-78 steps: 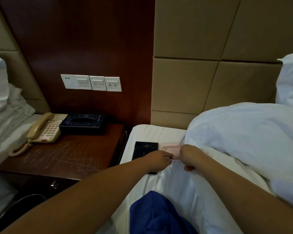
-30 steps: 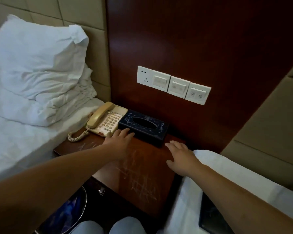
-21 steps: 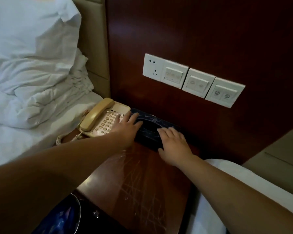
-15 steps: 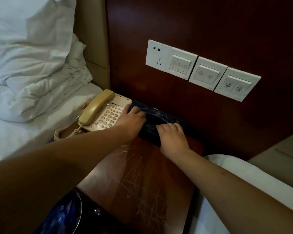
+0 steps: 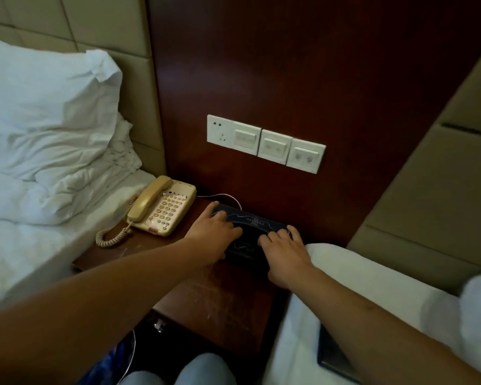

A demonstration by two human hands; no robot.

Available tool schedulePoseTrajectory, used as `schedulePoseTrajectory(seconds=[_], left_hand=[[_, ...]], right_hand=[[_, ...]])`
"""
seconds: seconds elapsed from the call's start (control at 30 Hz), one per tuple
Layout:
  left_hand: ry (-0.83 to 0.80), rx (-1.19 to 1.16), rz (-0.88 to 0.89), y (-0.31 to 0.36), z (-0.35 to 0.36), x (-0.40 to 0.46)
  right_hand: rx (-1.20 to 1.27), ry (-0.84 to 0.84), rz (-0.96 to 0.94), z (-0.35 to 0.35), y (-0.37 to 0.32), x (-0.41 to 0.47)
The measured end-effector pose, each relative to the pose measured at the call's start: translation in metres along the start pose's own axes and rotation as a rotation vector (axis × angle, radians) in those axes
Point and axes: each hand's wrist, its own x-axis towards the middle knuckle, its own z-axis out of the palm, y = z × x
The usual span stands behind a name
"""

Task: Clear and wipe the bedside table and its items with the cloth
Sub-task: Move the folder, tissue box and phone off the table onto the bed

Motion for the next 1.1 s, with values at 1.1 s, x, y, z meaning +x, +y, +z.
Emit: schedulePoseTrajectory(seconds=[1.1], left_hand=[[-0.007, -0.064, 0.255, 0.312, -0.079, -0.054]], right_hand=[[-0.025, -0.208, 0.168, 0.071, 0.128, -0.307]])
